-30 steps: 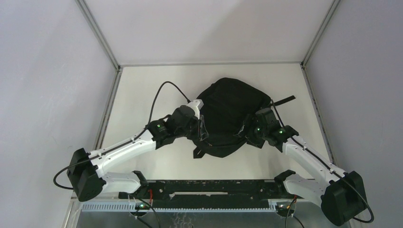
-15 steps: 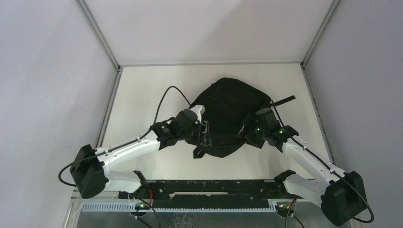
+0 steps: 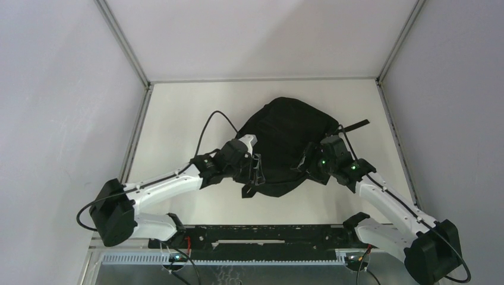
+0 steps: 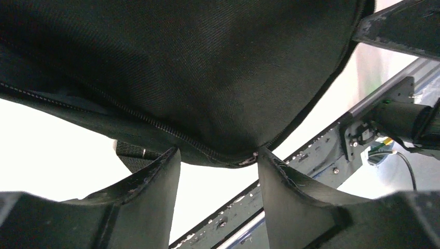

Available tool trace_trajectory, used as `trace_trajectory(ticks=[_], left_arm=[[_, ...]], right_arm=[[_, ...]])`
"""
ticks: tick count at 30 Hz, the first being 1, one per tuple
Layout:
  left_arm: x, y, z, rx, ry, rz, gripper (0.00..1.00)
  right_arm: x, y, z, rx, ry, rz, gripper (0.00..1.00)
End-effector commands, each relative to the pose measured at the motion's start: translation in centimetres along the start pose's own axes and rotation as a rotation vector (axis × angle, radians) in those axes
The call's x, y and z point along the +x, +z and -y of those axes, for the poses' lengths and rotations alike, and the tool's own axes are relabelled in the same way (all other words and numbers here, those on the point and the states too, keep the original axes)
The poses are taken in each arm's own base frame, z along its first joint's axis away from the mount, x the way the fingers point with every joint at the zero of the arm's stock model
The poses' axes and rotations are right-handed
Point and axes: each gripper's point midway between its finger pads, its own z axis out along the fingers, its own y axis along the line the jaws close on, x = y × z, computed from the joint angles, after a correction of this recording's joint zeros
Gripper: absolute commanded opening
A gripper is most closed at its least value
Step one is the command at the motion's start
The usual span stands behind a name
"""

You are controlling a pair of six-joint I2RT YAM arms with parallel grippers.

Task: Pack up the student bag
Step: Zip the student bag at the center of the board.

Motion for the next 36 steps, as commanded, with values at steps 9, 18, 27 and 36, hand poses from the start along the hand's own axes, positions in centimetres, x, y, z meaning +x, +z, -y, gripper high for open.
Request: trace_trajectory(ticks=[9, 18, 27, 36], left_arm=[[-5.4, -5.0, 2.5, 0.089, 0.050, 0.259, 0.62], [-5.9, -0.8, -1.6, 0.082, -0.083, 0.225, 0.62], [-1.4, 1.2, -2.5, 0.111, -0.104, 0.044, 0.59], [2.8, 1.8, -0.5, 0.261, -0.126, -0.187, 0.59]], right_arm=[[-1.3, -5.5, -9.6, -0.240, -0.301, 0.243, 0.84], [3.6, -2.0, -13.4, -0.340, -0.404, 0.030, 0.84], [5.0, 2.3, -10.2, -0.209, -0.361, -0.060, 0.84], [4.4, 3.1, -8.1, -0.153, -0.312, -0.053, 0.84]])
